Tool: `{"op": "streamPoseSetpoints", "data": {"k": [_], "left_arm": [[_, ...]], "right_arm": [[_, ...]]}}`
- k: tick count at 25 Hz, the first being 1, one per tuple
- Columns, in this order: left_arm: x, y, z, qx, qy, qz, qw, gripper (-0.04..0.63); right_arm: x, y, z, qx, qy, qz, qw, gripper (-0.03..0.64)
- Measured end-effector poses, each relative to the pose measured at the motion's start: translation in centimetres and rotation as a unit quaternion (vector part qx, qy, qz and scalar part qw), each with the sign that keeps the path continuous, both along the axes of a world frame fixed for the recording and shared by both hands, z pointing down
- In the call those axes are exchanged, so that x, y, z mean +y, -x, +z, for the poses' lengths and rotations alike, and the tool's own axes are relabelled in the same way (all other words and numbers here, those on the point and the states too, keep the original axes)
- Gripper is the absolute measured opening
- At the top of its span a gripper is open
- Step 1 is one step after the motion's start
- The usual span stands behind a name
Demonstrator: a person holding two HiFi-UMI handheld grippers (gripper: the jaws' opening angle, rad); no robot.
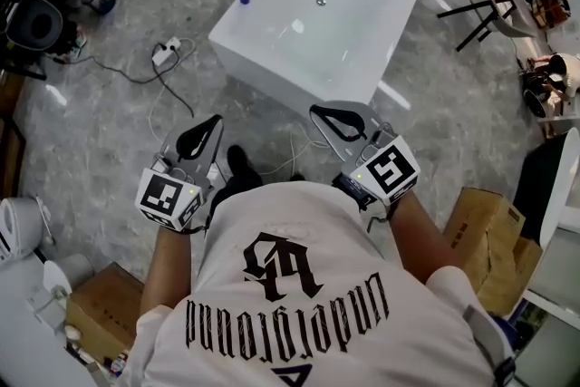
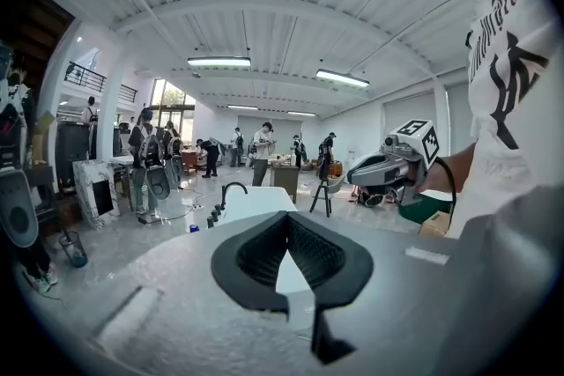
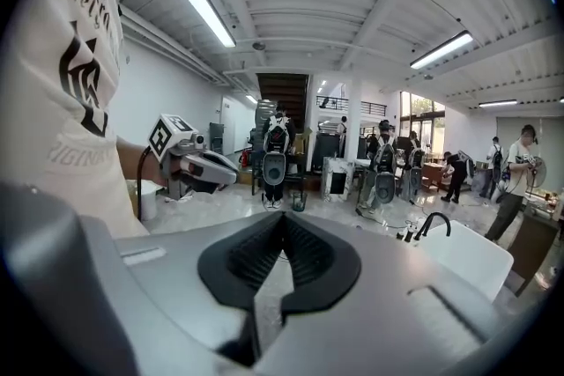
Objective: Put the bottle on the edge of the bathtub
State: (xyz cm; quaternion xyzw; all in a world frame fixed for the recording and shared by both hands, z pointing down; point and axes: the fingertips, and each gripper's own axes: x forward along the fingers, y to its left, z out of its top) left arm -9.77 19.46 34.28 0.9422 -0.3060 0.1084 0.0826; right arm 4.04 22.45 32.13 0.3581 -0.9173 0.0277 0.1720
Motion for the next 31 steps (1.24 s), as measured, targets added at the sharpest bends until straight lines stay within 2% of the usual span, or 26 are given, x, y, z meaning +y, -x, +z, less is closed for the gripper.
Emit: {"op": "streamPoseSetpoints", "data": {"k": [8,13,19,31], "left_arm": [[7.3,-4.1,-0.6,-0.009,-0.002,-0.001,1.0000,0.006],[10.1,-4.7,-0.5,-0.007,0.005,-0.012,0.9999,0.006],[11.1,-3.7,-0.3,-0.001,0.004,-0.020,0.9998,0.006],[9.6,-2.5,-1.8,0.006,-0.005,-0.018,0.9998,0.006]], "right_arm": [[7.5,-4.1,0.4,-0.015,0.003,-0.006,1.000,0.002],[10.3,-5.1,1.5,-0.018,0.012,-0.006,1.000,0.002],[11.1,-4.5,0.8,-0.021,0.005,-0.006,1.000,0.002],[9.9,-2.7,-0.4,-0.019,-0.004,-0.008,1.000,0.002]]}}
